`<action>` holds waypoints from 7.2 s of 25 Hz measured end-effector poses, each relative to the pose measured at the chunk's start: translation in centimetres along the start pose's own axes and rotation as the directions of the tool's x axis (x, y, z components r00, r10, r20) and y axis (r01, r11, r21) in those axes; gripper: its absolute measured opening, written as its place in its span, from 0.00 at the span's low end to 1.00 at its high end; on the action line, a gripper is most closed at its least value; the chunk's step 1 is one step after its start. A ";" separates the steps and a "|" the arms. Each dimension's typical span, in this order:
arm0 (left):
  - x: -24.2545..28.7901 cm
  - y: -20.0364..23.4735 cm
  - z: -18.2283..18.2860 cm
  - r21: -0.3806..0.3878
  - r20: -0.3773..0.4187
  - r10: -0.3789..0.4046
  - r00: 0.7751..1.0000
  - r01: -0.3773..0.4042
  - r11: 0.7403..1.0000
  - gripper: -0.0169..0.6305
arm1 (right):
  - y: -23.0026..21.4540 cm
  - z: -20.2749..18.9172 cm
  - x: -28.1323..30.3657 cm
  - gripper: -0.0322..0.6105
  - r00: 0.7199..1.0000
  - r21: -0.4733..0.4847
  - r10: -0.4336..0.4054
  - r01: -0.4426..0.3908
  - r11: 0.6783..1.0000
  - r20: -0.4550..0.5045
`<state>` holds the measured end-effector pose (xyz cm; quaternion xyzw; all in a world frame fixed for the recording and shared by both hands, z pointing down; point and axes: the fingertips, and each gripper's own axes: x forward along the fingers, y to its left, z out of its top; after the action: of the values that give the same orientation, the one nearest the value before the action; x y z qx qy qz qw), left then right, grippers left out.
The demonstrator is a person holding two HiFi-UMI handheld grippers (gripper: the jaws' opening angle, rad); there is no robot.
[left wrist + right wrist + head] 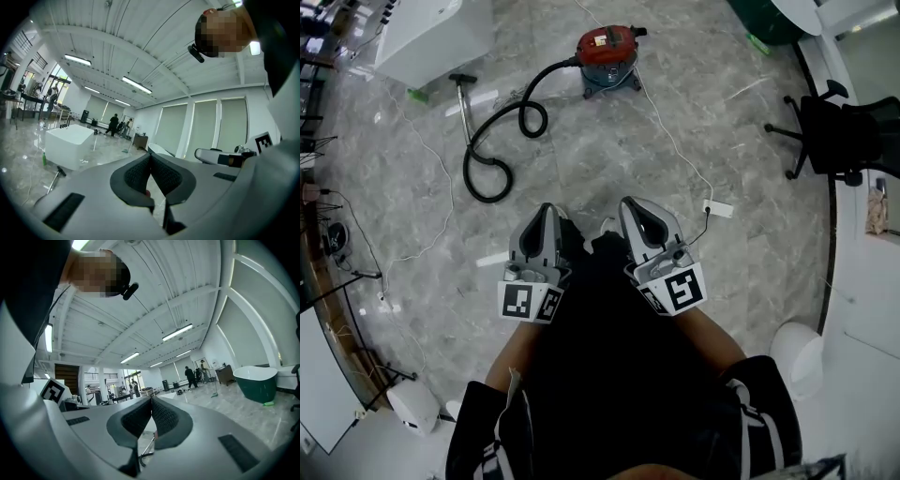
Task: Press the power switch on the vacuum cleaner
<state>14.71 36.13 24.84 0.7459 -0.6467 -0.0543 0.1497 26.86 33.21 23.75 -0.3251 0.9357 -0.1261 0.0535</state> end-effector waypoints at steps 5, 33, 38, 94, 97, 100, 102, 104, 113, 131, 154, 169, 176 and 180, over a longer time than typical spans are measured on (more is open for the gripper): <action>2.0 0.8 0.1 0.020 -0.010 -0.001 1.000 0.001 1.000 0.05 | -1.8 -0.5 0.6 0.08 1.000 0.011 -0.026 0.026 1.000 -0.014; 27.4 14.7 8.2 -0.006 0.046 -0.181 0.982 0.182 0.983 0.05 | -17.0 -0.6 28.8 0.08 0.974 0.049 -0.158 0.167 0.985 -0.161; 31.6 18.4 10.5 -0.019 0.089 -0.167 0.982 0.169 0.985 0.05 | -18.3 -0.5 33.9 0.08 0.971 -0.002 -0.150 0.152 0.988 -0.187; 45.7 32.7 -2.7 -0.069 0.043 0.242 0.969 -0.239 0.969 0.05 | -54.3 -50.9 61.7 0.08 0.378 -0.328 -0.177 -0.385 0.863 -0.909; 46.0 33.7 -4.2 -0.032 0.018 0.252 0.967 -0.252 0.967 0.05 | -55.4 -52.6 61.8 0.08 0.354 -0.335 -0.192 -0.405 0.851 -0.915; 46.4 34.7 -5.3 -0.043 0.001 0.271 0.963 -0.271 0.962 0.05 | -56.5 -53.9 62.5 0.08 0.356 -0.333 -0.195 -0.382 0.862 -0.914; 46.6 35.2 -5.9 -0.060 -0.005 0.286 0.958 -0.286 0.956 0.05 | -57.1 -54.8 62.7 0.08 0.341 -0.321 -0.194 -0.367 0.873 -0.920; 47.0 35.2 -6.6 -0.075 -0.012 0.291 0.957 -0.291 0.954 0.05 | -57.6 -56.0 62.7 0.08 0.310 -0.297 -0.192 -0.339 0.893 -0.931; 48.4 32.3 -9.9 -0.151 -0.062 0.243 0.968 -0.249 0.957 0.05 | -60.0 -58.4 62.5 0.08 0.275 -0.303 -0.235 -0.237 0.923 -0.932; 48.1 33.0 -11.7 -0.160 -0.079 0.287 0.955 -0.296 0.942 0.05 | -61.1 -59.2 63.5 0.08 0.282 -0.313 -0.244 -0.231 0.921 -0.928; 42.8 31.8 -6.9 -0.071 -0.060 0.223 0.973 -0.227 0.971 0.05 | -53.6 -39.5 61.2 0.08 0.679 -0.229 -0.217 0.074 0.971 -0.701; 41.4 25.3 3.4 -0.125 0.076 0.027 0.997 -0.018 0.992 0.05 | -33.6 -11.0 47.4 0.08 0.904 -0.143 -0.191 0.147 0.979 -0.382; 40.8 24.0 8.8 -0.094 0.102 0.023 0.995 -0.013 0.995 0.05 | -27.1 -2.0 42.8 0.08 0.962 -0.174 -0.143 0.103 0.979 -0.232; 41.7 22.4 9.8 -0.095 0.081 -0.019 0.997 0.026 0.995 0.05 | -26.8 2.7 41.7 0.08 0.982 -0.165 -0.159 0.141 0.976 -0.105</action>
<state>-2.61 -8.96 26.81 0.7424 -0.6403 -0.1167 0.1587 10.60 -13.54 27.62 -0.3900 0.9170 -0.0748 -0.0372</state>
